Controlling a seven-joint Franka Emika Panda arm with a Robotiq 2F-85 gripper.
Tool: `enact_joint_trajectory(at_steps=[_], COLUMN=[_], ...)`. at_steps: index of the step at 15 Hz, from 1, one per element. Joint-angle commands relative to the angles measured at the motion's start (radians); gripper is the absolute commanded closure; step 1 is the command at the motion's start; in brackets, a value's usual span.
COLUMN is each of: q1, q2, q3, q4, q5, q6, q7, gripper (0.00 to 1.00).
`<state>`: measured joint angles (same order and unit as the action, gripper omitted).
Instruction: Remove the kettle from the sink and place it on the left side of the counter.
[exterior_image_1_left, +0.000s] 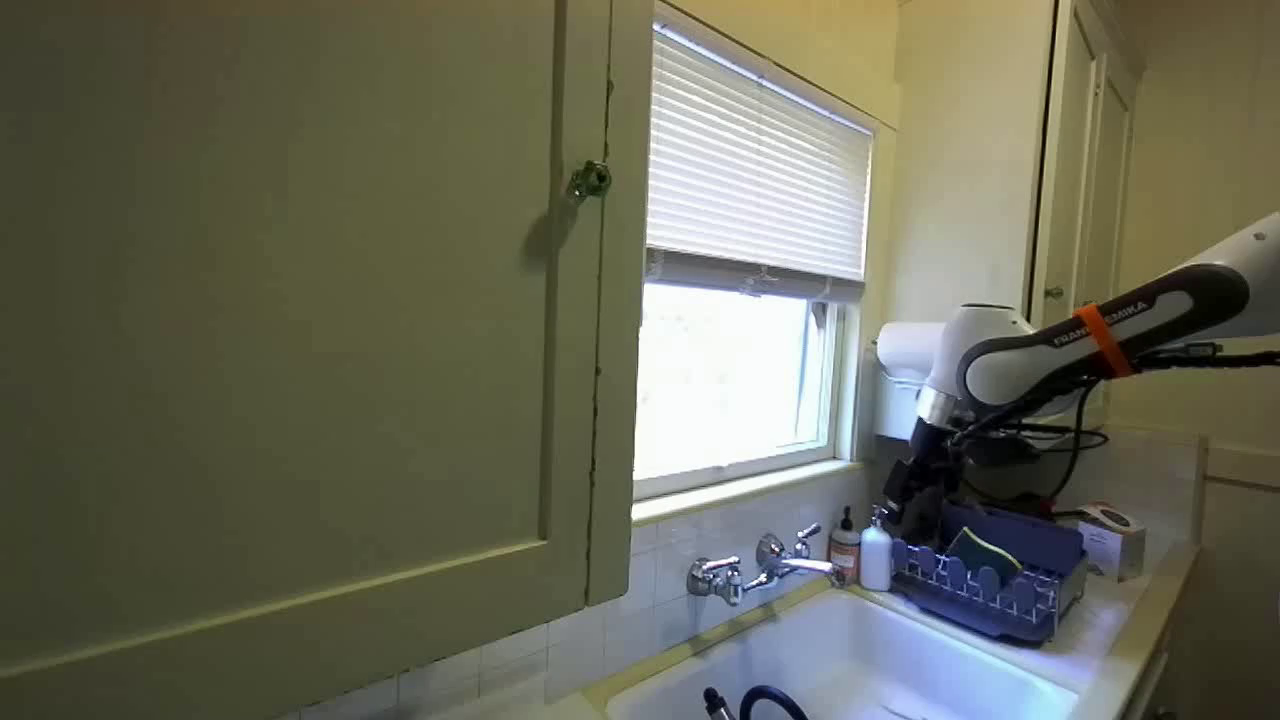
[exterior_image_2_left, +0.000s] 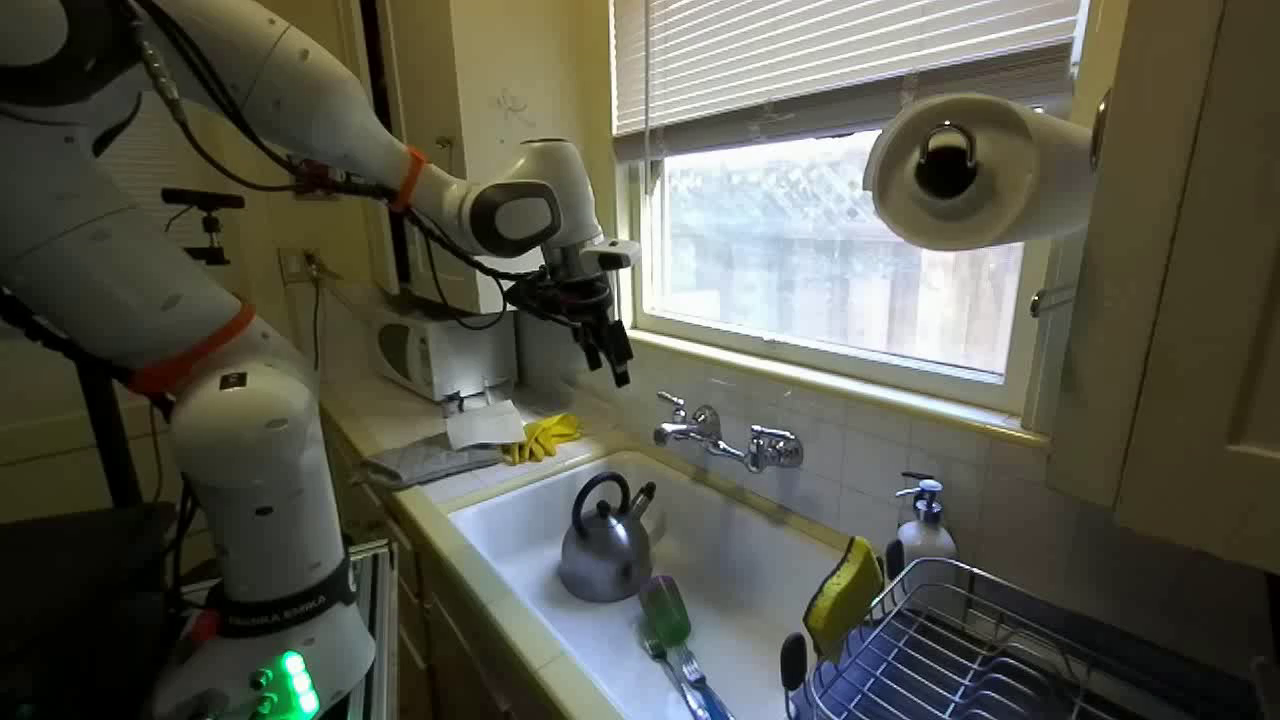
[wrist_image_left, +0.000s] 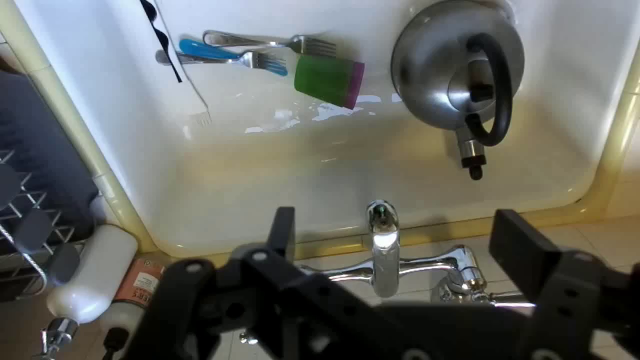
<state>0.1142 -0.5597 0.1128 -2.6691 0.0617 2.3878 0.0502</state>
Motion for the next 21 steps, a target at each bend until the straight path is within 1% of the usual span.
enact_joint_trajectory(at_steps=[1,6,9,11,12,13,14,16,18,20,21], q1=[0.003,0.042,0.055,0.056,0.055,0.073,0.076,0.086,0.087,0.095,0.100], q2=[0.000,0.217,0.373,0.460,0.500,0.514,0.446,0.500,0.514,0.546,0.569], q3=[-0.003,0.061,0.131,0.173,0.188,0.182,0.161,0.165,0.164,0.173,0.175], q4=[0.002,0.106,0.195,0.268,0.303,0.317,0.248,0.291,0.305,0.305,0.301], q5=[-0.003,-0.026,-0.083,-0.166,-0.217,-0.220,-0.177,-0.196,-0.201,-0.254,-0.263], q6=[-0.003,0.026,0.035,-0.023,-0.090,-0.131,-0.050,-0.089,-0.099,-0.073,-0.037], q7=[0.002,-0.010,0.017,0.066,0.113,0.075,0.064,0.064,0.064,0.111,0.105], gripper=[0.00,0.00,0.00,0.00,0.00,0.00,0.00,0.00,0.00,0.00,0.00])
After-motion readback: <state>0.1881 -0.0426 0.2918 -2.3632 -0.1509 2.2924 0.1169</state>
